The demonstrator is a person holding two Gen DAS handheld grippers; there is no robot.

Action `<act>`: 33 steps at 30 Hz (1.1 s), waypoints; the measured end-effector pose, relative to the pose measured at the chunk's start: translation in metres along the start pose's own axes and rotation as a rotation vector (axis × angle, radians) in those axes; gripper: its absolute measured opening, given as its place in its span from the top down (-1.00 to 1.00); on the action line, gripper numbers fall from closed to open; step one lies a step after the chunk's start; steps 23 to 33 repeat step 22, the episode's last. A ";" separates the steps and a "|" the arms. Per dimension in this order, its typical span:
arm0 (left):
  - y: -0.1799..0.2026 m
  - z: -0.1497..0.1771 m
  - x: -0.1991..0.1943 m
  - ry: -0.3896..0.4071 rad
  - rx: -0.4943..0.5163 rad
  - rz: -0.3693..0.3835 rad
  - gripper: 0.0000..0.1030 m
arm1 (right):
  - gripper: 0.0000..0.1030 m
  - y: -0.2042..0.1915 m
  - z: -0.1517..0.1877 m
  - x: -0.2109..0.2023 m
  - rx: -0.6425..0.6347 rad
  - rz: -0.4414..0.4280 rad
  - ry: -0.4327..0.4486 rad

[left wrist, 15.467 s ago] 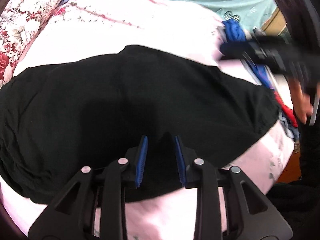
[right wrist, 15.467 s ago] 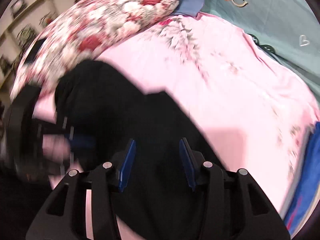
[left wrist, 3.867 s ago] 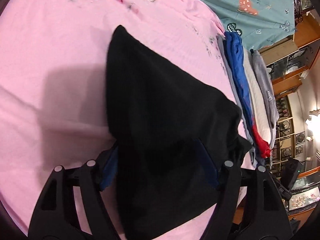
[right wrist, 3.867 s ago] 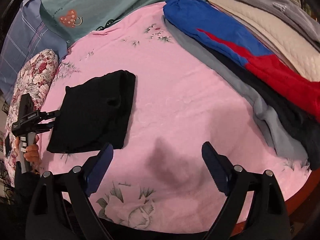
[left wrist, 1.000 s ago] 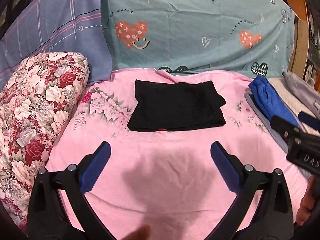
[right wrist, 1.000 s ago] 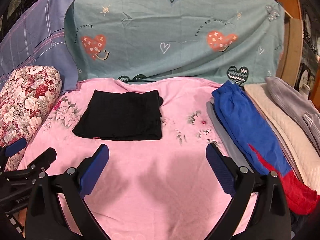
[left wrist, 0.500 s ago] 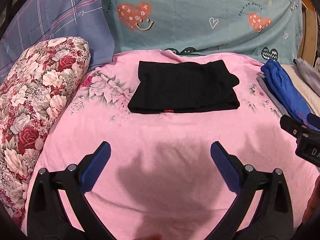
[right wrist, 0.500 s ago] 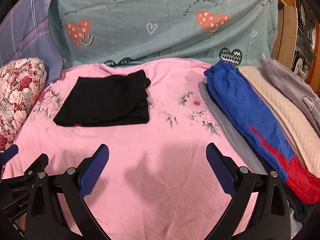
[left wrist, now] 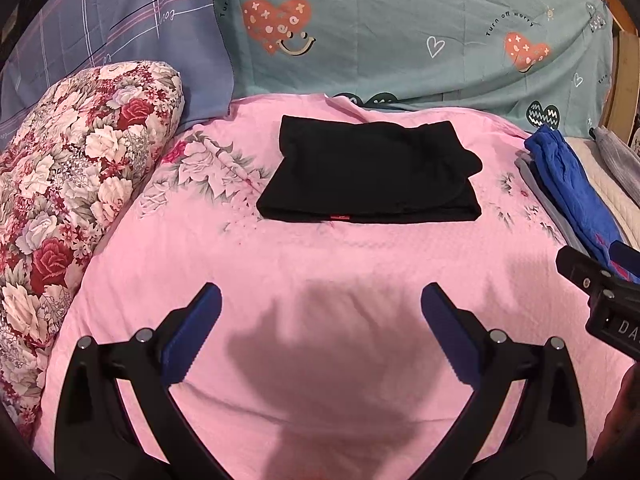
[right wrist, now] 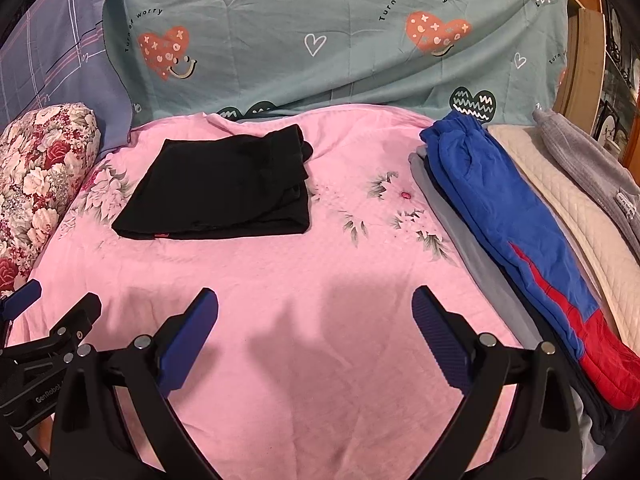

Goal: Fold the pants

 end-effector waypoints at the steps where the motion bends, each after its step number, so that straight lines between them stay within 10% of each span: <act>1: 0.000 0.000 0.001 -0.003 -0.001 -0.001 -0.96 | -0.90 0.000 0.000 0.000 -0.001 0.000 0.000; 33: 0.000 0.001 0.005 -0.024 0.000 0.017 -0.96 | -0.90 -0.002 0.001 -0.002 -0.004 0.004 0.003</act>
Point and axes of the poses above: each gripper's, at about its wrist camera, not at the fingertips, and x roughly the way its jaws point, y to its right, z to its underside, the point moved 4 cm from there along x, roughly the way its jaws point, and after that the axes turned 8 degrees about -z, right-handed, at the moved point
